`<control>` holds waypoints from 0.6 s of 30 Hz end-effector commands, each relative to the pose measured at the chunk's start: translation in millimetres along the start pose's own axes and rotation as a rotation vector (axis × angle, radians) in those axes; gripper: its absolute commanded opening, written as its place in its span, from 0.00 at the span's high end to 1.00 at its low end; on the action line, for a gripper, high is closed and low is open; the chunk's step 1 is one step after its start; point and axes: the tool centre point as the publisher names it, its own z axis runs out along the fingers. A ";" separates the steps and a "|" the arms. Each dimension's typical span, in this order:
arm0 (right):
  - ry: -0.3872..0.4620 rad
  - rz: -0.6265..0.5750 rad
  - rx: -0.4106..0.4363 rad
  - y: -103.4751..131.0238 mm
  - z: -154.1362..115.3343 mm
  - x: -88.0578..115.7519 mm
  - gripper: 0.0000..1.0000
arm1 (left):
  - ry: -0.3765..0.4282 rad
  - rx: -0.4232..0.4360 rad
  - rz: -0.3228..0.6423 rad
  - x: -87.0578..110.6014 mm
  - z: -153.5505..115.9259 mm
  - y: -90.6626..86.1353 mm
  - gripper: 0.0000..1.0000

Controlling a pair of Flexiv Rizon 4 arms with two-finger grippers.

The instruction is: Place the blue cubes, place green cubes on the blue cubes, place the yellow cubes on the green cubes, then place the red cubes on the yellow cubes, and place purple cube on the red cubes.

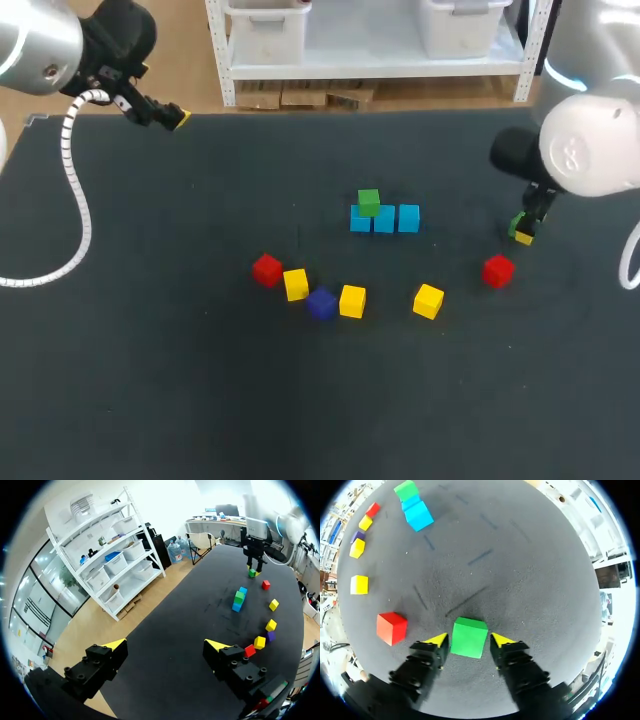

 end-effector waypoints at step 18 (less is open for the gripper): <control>-0.077 -0.324 -0.001 19.3 -69.2 -12.6 1.00 | -0.005 0.005 0.002 1.2 0.1 1.1 0.00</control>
